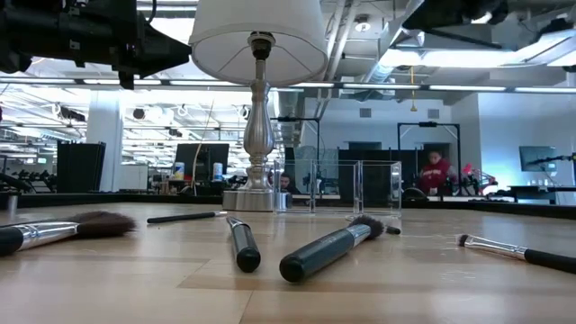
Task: Put items in baskets/containers
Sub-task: Put the black eyeshadow brush into the transparent organizer
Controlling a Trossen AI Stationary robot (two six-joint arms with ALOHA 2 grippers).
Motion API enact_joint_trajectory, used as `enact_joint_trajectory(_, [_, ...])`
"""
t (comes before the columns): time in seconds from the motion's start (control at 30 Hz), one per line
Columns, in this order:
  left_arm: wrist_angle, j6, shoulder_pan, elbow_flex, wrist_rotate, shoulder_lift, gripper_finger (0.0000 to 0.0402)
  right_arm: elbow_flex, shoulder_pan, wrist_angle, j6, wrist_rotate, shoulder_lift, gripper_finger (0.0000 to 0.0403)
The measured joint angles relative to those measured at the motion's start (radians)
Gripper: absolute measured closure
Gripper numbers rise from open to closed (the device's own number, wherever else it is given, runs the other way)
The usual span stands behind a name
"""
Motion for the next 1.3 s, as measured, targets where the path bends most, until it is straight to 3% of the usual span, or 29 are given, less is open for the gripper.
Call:
enact_joint_trajectory(0.17, [0.006,0.000,0.023,0.000,0.000,0.000,0.0293,-0.034,-0.104,-0.014,-0.034,-0.136,0.054,0.0400])
enact_joint_trajectory(0.27, [0.007,0.000,0.041,0.000,0.000,0.000,0.0293,-0.034,-0.149,0.086,-0.129,-0.220,0.081,0.0401])
enact_joint_trajectory(0.33, [0.007,0.000,0.051,0.000,0.000,0.000,0.0293,-0.034,-0.166,0.277,-0.307,-0.320,0.084,0.0401])
enact_joint_trajectory(0.43, [0.007,0.000,0.066,0.000,0.000,0.000,0.0293,-0.034,-0.158,0.632,-0.704,-0.518,0.063,0.0402])
enact_joint_trajectory(0.53, [0.007,-0.002,0.073,0.000,0.000,0.000,0.0293,-0.033,-0.128,0.778,-0.954,-0.561,0.006,0.0402])
enact_joint_trajectory(0.6, [0.007,-0.002,0.071,0.000,0.000,0.000,0.0293,-0.078,-0.140,0.784,-0.931,-0.594,-0.040,0.0402])
enact_joint_trajectory(0.73, [0.007,0.003,0.074,0.000,0.000,0.000,0.0293,-0.260,-0.258,0.858,-0.751,-0.842,-0.062,0.0402])
enact_joint_trajectory(0.87, [0.006,0.000,0.083,0.000,0.000,0.000,0.0293,-0.464,-0.404,1.270,-0.697,-1.024,0.008,0.0403])
enact_joint_trajectory(1.0, [0.006,-0.002,0.074,0.000,0.000,0.000,0.0293,-0.600,-0.524,1.677,-0.623,-1.298,0.155,0.0403])
enact_joint_trajectory(1.07, [0.005,-0.003,0.074,0.000,0.000,0.001,0.0293,-0.610,-0.559,1.655,-0.585,-1.363,0.212,0.0402])
enact_joint_trajectory(1.17, [0.005,-0.003,0.075,0.000,0.000,0.001,0.0293,-0.558,-0.580,1.681,-0.523,-1.362,0.302,0.0402])
enact_joint_trajectory(1.3, [0.003,-0.003,0.077,0.000,0.007,0.005,0.0293,-0.454,-0.576,1.663,-0.579,-1.412,0.394,0.0402])
